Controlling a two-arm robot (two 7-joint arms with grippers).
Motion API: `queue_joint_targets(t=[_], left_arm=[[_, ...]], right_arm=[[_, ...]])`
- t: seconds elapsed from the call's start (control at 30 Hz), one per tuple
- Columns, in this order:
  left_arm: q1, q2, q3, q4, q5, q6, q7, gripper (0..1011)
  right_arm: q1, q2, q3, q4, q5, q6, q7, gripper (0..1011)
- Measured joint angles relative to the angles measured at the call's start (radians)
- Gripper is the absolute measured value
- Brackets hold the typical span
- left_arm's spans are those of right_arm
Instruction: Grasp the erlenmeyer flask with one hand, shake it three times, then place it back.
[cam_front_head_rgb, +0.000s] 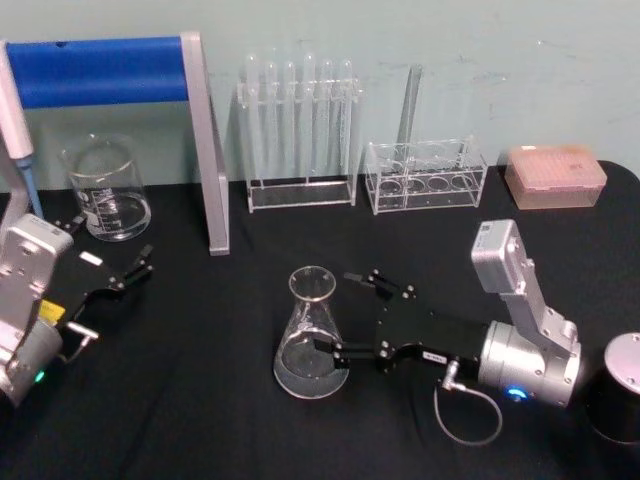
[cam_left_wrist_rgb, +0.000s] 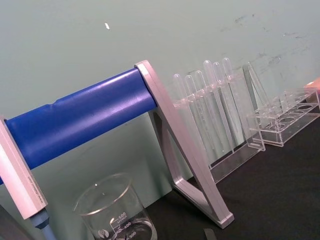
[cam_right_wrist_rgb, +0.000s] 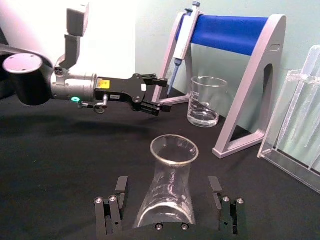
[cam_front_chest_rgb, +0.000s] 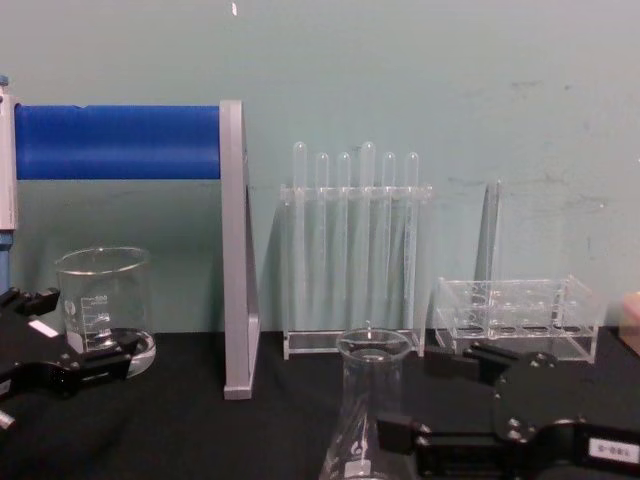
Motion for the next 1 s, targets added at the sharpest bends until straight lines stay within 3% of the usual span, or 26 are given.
queue_joint_targets(t=[0.4, 1.0], left_arm=[[0.0, 0.0, 0.0, 0.0, 0.0, 0.0, 0.0, 1001], [0.0, 0.0, 0.0, 0.0, 0.0, 0.0, 0.0, 1001]], right_arm=[[0.058, -0.061, -0.013, 0.074, 0.013, 0.014, 0.0, 1003], [0.107, -0.1, -0.042, 0.131, 0.016, 0.022, 0.01, 1003]])
